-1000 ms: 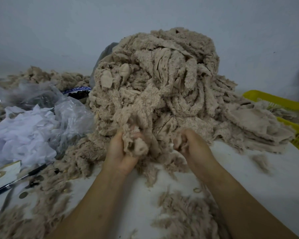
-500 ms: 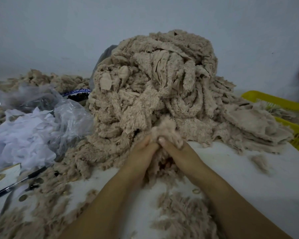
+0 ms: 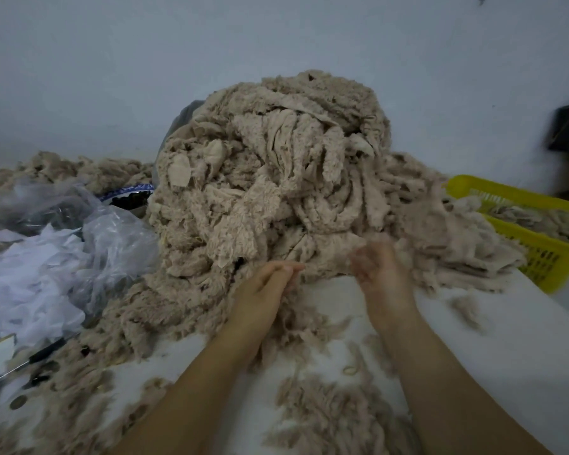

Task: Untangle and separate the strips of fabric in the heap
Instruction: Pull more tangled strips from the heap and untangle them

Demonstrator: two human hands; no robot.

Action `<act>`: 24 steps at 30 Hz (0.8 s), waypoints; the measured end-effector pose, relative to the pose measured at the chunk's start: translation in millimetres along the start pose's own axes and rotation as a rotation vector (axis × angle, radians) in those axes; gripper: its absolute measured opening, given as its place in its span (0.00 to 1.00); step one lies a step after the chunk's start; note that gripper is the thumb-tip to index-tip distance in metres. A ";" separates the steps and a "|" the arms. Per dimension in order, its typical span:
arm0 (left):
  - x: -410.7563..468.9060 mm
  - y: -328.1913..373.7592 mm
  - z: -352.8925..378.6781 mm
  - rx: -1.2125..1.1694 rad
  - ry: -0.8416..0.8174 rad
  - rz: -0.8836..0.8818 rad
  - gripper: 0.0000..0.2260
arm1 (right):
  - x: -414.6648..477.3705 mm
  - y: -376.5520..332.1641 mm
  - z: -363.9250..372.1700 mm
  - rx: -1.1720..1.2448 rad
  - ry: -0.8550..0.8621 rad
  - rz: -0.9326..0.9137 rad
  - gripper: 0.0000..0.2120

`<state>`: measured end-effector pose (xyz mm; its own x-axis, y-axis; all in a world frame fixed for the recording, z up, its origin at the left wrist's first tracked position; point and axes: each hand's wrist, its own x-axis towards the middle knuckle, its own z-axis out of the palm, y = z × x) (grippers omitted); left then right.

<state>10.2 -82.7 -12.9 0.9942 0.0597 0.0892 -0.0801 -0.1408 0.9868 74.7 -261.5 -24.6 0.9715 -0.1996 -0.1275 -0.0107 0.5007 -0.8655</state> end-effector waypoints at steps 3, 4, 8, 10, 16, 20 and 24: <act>13.7 9.4 12.8 0.244 -0.062 0.040 0.11 | 0.5 15.1 12.3 -0.331 0.029 -0.070 0.06; 20.6 11.0 19.3 0.314 -0.087 0.057 0.10 | 3.2 15.7 13.4 -0.386 0.049 -0.071 0.06; 57.2 14.2 56.9 0.622 -0.113 0.289 0.11 | 15.8 6.4 9.2 -0.403 0.193 -0.003 0.10; 79.8 17.8 78.3 0.806 -0.152 0.380 0.16 | 22.5 -0.2 6.8 -0.403 0.220 0.012 0.14; 140.4 11.4 111.5 1.311 -0.373 0.404 0.21 | 30.8 -1.3 -8.2 -0.473 0.137 -0.088 0.13; 156.7 -10.8 88.5 1.312 -0.326 0.237 0.20 | 31.8 2.5 -11.6 -0.461 0.091 -0.123 0.09; 157.1 -31.7 47.7 1.200 -0.180 0.149 0.21 | 46.6 -2.7 -14.2 -0.367 0.103 0.030 0.09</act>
<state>172.3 -116.0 -36.6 0.9843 -0.1588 0.0768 -0.1716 -0.9626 0.2095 116.6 -284.1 -35.2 0.9407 -0.2827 -0.1873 -0.1411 0.1762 -0.9742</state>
